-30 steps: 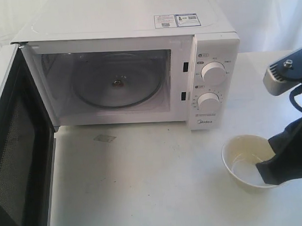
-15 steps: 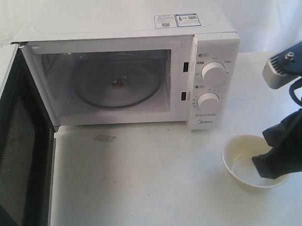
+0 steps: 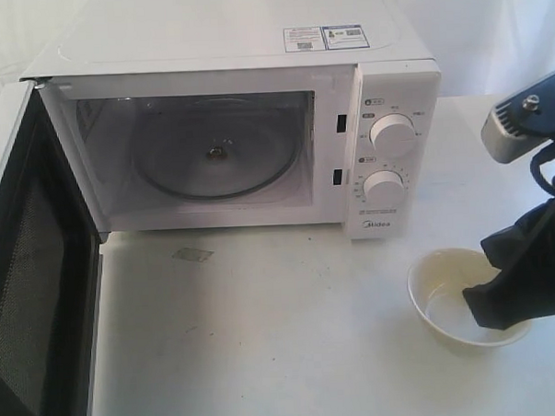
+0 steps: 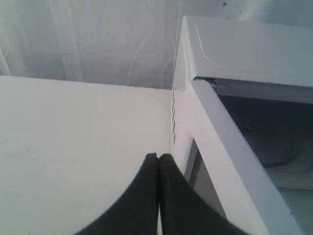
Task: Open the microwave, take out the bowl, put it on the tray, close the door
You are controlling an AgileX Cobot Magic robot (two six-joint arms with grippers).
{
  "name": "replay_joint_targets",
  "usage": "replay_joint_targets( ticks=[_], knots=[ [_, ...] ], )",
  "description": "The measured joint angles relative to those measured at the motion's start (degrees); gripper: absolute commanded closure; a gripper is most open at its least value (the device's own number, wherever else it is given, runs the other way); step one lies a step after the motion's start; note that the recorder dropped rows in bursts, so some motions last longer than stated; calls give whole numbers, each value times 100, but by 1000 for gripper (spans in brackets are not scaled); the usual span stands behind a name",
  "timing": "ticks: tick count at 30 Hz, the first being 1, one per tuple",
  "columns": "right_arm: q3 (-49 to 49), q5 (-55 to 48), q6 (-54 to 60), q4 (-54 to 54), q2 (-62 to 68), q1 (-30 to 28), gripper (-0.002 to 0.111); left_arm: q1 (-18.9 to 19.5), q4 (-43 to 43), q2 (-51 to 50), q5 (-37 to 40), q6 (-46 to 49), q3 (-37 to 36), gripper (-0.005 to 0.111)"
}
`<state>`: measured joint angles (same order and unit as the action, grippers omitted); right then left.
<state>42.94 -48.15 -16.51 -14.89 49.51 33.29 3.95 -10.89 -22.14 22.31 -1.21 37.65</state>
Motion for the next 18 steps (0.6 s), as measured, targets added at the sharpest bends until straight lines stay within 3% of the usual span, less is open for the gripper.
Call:
replay_joint_targets(
  ticks=[18],
  knots=[
    [0,-92,63,0,0,0,108,0,-22,-11,-276,0,0,107]
  ],
)
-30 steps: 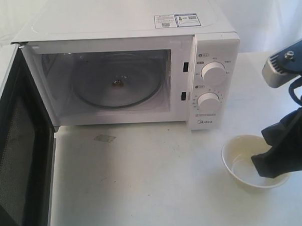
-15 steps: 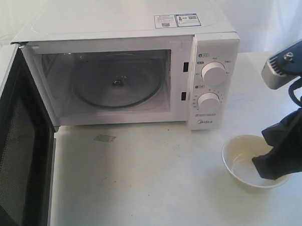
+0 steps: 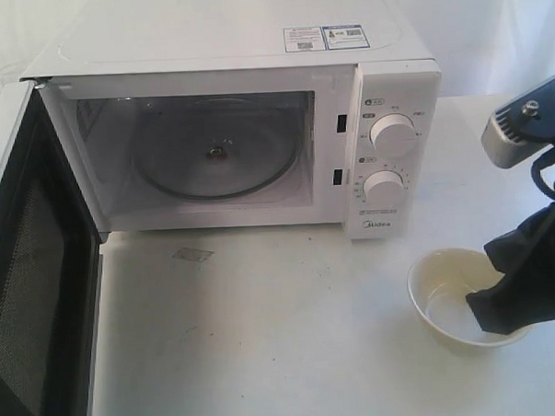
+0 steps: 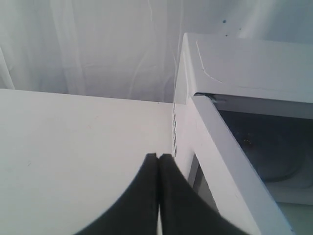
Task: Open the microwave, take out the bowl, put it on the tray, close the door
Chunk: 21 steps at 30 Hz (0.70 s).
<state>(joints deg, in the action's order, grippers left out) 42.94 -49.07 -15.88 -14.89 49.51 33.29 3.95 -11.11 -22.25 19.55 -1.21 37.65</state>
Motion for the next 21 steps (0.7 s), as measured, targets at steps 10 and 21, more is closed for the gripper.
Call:
replay_joint_targets(
  ticks=[10,21],
  knots=[
    [0,-105,0,0,0,0,108,0,0,-912,2493,589,1474,107],
    [0,-231,0,-200,0,0,108,0,82,-2480,4533,746,2716,107]
  ],
)
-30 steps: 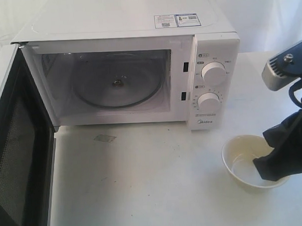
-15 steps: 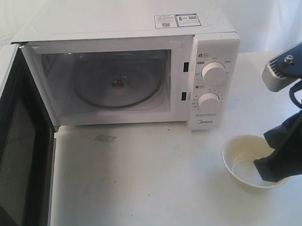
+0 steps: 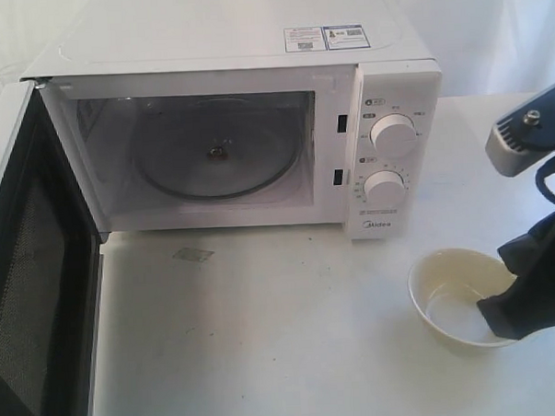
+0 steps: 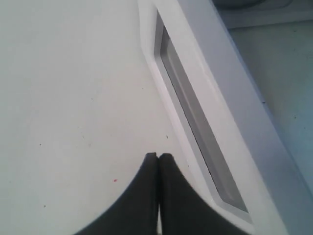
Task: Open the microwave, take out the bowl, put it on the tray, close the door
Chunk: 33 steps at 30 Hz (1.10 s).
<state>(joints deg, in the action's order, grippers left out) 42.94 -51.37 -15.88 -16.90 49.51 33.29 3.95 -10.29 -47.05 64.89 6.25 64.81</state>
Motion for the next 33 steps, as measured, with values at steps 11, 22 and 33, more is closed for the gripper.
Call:
replay_joint_targets(
  ticks=[11,22,33],
  knots=[
    [0,-81,0,-628,0,0,108,0,-512,-404,0,0,-541,107],
    [0,399,0,-628,0,0,108,-132,-2414,-951,-26,697,-1618,107],
    [0,1106,0,-332,0,0,108,-1448,-8032,-1789,-41,6740,-1369,107]
  ],
)
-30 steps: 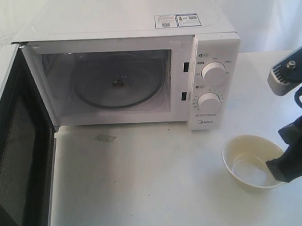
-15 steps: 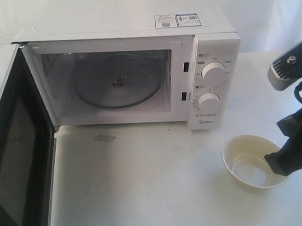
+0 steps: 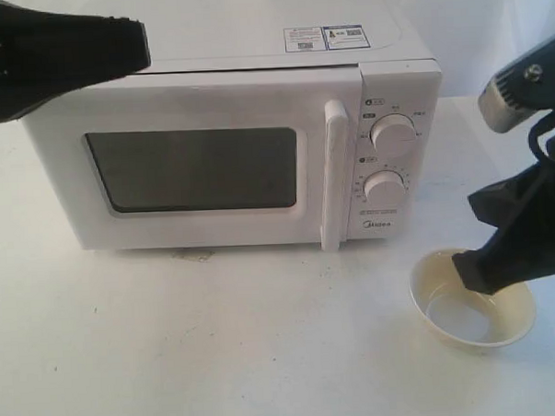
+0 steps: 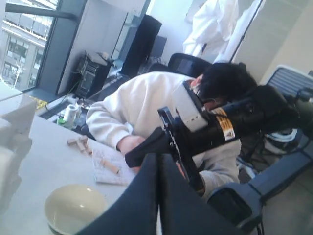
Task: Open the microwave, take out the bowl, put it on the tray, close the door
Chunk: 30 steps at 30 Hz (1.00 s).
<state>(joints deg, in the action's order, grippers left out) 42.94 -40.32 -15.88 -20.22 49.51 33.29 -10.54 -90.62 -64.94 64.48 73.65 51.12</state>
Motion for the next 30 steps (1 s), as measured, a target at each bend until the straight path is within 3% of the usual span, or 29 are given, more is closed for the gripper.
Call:
replay_joint_targets(
  ticks=[11,19,23,30],
  knots=[
    [25,2748,855,984,1364,0,108,-12,1024,737,-270,-447,67,107],
    [61,4862,1000,1007,2395,0,108,-12,3336,1854,-957,-2489,-3,107],
    [319,5125,1055,1020,2873,-13,108,-12,4512,2532,-1117,-3662,-177,107],
    [859,5160,1092,1020,3547,-271,108,-12,7594,3966,-1075,-6301,-438,107]
  ],
)
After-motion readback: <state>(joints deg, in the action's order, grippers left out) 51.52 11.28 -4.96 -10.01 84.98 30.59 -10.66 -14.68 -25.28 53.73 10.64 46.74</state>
